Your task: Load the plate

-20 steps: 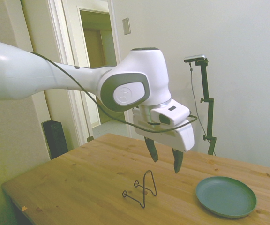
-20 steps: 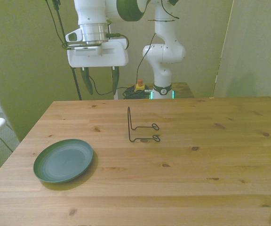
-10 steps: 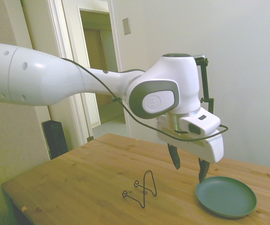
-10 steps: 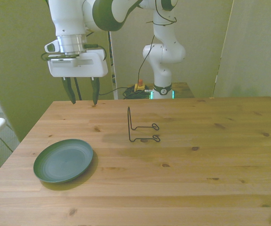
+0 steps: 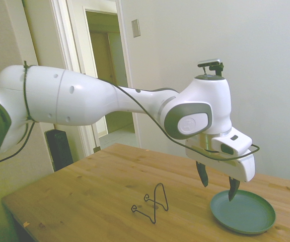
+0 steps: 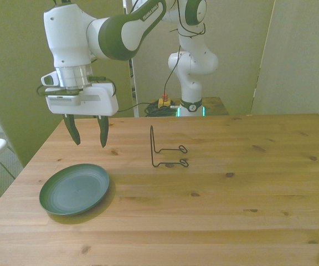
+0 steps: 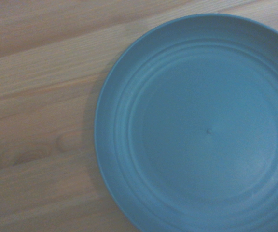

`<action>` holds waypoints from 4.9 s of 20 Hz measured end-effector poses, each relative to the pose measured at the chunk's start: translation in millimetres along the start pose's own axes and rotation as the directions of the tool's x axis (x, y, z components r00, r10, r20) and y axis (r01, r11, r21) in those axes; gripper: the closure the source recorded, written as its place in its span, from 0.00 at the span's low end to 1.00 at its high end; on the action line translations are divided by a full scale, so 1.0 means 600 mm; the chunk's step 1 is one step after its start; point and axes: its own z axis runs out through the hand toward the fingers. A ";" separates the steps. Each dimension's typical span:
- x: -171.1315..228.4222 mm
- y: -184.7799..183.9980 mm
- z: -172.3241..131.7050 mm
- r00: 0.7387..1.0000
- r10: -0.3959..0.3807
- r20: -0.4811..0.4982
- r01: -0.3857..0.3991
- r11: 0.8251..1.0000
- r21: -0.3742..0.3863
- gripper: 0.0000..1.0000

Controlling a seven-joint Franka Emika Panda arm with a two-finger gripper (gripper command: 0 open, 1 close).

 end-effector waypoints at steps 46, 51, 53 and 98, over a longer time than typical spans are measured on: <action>0.180 0.075 0.125 0.976 0.105 -0.193 -0.127 0.986 -0.106 0.00; 0.192 0.068 0.128 0.988 0.097 -0.123 -0.104 0.993 -0.050 0.00; 0.196 0.076 0.137 0.994 0.082 -0.078 -0.086 0.995 -0.046 0.00; 0.171 -0.001 0.056 0.993 -0.114 0.015 0.113 0.991 0.075 1.00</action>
